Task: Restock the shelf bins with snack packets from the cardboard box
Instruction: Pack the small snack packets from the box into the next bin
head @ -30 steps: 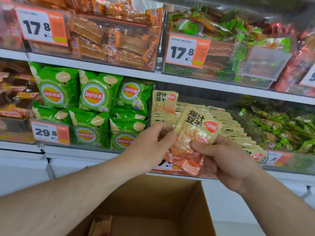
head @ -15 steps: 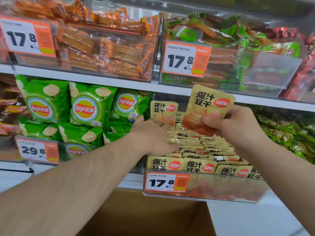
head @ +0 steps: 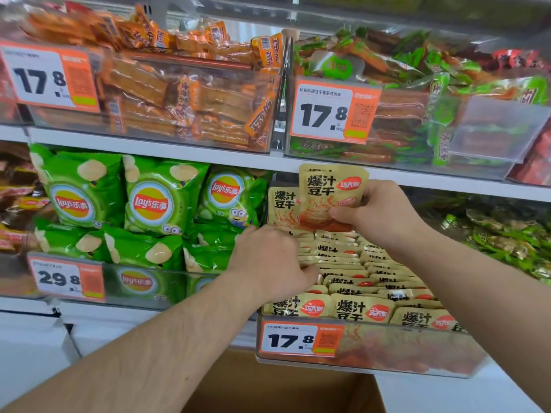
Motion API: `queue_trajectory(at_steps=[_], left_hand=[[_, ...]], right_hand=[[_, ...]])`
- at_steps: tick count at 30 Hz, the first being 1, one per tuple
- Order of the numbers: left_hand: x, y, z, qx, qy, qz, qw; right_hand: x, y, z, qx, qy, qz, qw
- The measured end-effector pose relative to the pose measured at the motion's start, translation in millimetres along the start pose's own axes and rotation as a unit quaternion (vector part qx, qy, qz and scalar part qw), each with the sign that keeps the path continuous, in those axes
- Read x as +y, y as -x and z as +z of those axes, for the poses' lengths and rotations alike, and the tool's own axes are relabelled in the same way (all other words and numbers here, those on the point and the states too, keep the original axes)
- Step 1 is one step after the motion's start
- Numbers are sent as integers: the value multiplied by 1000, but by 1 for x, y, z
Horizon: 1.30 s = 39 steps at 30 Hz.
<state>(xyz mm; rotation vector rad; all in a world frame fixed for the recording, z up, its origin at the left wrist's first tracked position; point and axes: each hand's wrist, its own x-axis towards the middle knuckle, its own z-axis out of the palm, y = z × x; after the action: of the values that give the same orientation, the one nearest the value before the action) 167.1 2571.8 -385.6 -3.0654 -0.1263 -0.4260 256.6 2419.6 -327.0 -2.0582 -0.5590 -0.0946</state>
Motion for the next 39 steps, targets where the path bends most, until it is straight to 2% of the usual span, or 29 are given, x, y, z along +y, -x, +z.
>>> queue_trajectory(at_steps=[10, 20, 24, 28, 39], left_hand=[[1, 0, 0, 2, -3, 2, 1000], [2, 2, 0, 21, 14, 9, 1000], [1, 2, 0, 17, 16, 7, 1000], [1, 2, 0, 13, 18, 3, 1000], [2, 2, -1, 9, 15, 0, 1000]], right_hand=[[-4, -14, 26, -52, 70, -5, 996], [4, -20, 57, -89, 28, 75, 993], [3, -21, 58, -79, 47, 66, 994], [7, -24, 56, -42, -3, 58, 997], [11, -19, 58, -33, 52, 48, 997]])
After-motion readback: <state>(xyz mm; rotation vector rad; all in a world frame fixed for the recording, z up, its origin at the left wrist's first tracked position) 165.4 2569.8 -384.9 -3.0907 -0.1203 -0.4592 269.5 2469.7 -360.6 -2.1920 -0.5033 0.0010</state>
